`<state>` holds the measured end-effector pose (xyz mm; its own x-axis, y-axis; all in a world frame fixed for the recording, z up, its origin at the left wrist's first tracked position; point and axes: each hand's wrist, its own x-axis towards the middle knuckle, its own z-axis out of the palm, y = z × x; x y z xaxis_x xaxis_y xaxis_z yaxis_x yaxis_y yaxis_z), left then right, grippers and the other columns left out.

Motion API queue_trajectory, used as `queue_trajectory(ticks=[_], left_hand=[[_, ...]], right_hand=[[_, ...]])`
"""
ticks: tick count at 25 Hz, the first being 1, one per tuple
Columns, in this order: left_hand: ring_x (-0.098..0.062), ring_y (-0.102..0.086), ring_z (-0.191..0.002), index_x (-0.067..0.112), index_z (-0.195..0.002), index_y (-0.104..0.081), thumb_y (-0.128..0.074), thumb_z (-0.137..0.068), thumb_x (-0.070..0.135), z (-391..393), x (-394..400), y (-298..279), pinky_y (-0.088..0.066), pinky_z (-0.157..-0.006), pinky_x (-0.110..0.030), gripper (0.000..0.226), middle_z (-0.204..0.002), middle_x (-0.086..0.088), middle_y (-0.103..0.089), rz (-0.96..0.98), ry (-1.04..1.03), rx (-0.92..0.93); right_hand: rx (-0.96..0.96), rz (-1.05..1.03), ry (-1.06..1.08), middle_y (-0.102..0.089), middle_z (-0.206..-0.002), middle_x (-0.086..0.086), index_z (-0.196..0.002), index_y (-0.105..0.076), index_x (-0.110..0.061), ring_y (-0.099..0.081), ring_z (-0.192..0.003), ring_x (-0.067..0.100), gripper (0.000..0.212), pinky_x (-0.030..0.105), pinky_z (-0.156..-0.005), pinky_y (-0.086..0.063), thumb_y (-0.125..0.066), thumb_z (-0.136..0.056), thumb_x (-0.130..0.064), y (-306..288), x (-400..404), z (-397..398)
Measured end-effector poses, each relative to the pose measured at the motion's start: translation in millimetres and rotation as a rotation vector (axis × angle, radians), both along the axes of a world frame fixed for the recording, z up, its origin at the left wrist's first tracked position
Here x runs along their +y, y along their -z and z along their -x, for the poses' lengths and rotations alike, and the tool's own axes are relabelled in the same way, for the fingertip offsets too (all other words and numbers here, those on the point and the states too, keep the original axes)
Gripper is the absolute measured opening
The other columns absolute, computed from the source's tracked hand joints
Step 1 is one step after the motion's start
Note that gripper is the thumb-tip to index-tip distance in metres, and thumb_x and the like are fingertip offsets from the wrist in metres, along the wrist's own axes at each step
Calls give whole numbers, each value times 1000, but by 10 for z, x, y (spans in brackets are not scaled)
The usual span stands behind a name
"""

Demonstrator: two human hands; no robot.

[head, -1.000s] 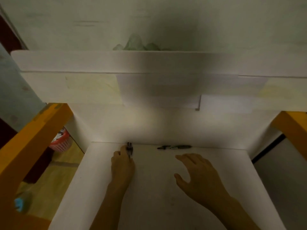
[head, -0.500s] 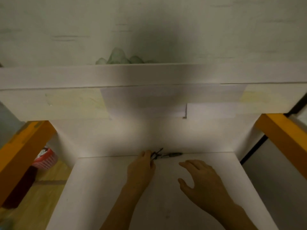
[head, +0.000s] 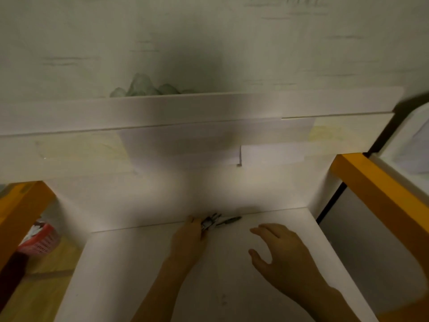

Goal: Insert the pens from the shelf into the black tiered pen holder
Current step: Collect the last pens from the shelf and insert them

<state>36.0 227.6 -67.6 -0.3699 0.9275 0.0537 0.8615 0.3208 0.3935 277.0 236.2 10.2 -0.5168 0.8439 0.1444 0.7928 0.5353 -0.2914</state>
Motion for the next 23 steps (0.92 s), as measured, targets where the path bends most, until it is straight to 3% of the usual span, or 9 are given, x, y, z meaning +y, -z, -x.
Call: queue_trajectory(ticks=[3, 7, 10, 12, 14, 16, 19, 23], left_hand=[[-22, -62, -87, 15, -104, -65, -64, -84, 28, -6, -72, -153, -51, -72, -33, 24, -102, -2, -58, -146, -7, -198], [-9, -53, -63, 24, -85, -63, -71, -81, 24, -81, -165, -500, -41, -57, -15, 8, -82, 4, -60, -370, 51, -355], [-10, -50, -51, 30, -88, -59, -60, -91, 32, -185, -219, -707, -46, -50, -31, 4, -74, 1, -64, -382, 150, -474], [-8, -48, -46, 35, -96, -54, -48, -97, 41, -295, -265, -810, -43, -46, -34, 8, -72, 2, -66, -322, 238, -453], [-6, -49, -46, 35, -103, -49, -42, -100, 42, -437, -317, -912, -35, -43, -21, 10, -66, 6, -61, -305, 321, -380], [-6, -52, -51, 33, -105, -46, -41, -100, 40, -619, -357, -1018, -33, -45, -18, 9, -62, 6, -55, -308, 384, -350], [-10, -52, -50, 29, -106, -43, -39, -100, 40, -965, -388, -1184, -37, -46, -26, 13, -60, 5, -52, -290, 457, -333], [-12, -63, -54, 28, -113, -35, -32, -100, 45, -1516, -398, -1525, -56, -55, -35, 22, -67, 1, -62, -211, 531, -333]], right_hand=[[24, -8, 24, -64, -120, -9, -123, -61, -29, -59, -111, 13, 48, 31, -93, -48, -57, -81, -51, -78, -42, -8], [44, 9, 69, -61, -126, -10, -128, -58, -30, -55, -117, 11, 48, 30, -100, -43, -63, -84, -49, -183, -142, -47], [58, 12, 119, -56, -133, -12, -132, -53, -34, -50, -122, 10, 50, 28, -105, -37, -60, -85, -51, -264, -286, -103], [35, 0, 156, -54, -135, -14, -134, -50, -36, -49, -125, 9, 51, 27, -106, -35, -58, -86, -53, -325, -394, -172], [35, -28, 196, -57, -134, -11, -133, -52, -35, -52, -123, 12, 50, 30, -104, -38, -60, -86, -51, -407, -499, -249], [54, -67, 226, -60, -130, -7, -130, -57, -31, -56, -119, 16, 49, 34, -100, -44, -62, -84, -48, -478, -587, -363], [40, -129, 265, -59, -131, -5, -132, -55, -31, -55, -120, 17, 50, 36, -99, -48, -59, -86, -50, -596, -689, -606], [42, -233, 306, -58, -130, -3, -133, -53, -29, -53, -120, 19, 51, 39, -96, -49, -52, -87, -51, -831, -803, -1045]])
